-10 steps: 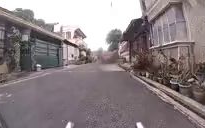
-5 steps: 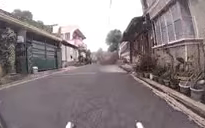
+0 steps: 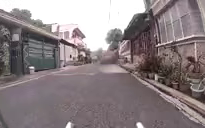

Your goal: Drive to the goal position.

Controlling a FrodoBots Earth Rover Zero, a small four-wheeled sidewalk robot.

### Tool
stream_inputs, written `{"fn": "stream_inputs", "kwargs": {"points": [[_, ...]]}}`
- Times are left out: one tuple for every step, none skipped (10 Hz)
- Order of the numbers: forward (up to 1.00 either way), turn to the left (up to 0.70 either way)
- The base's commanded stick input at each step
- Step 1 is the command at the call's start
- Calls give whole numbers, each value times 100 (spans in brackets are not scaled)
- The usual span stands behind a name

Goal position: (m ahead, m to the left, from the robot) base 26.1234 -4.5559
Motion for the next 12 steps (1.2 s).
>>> {"fn": "stream_inputs", "kwargs": {"points": [[70,0],[70,0],[70,0],[70,-5],[70,-14],[70,-14],[70,-9],[70,-4],[70,0],[70,0],[70,0],[70,0]]}}
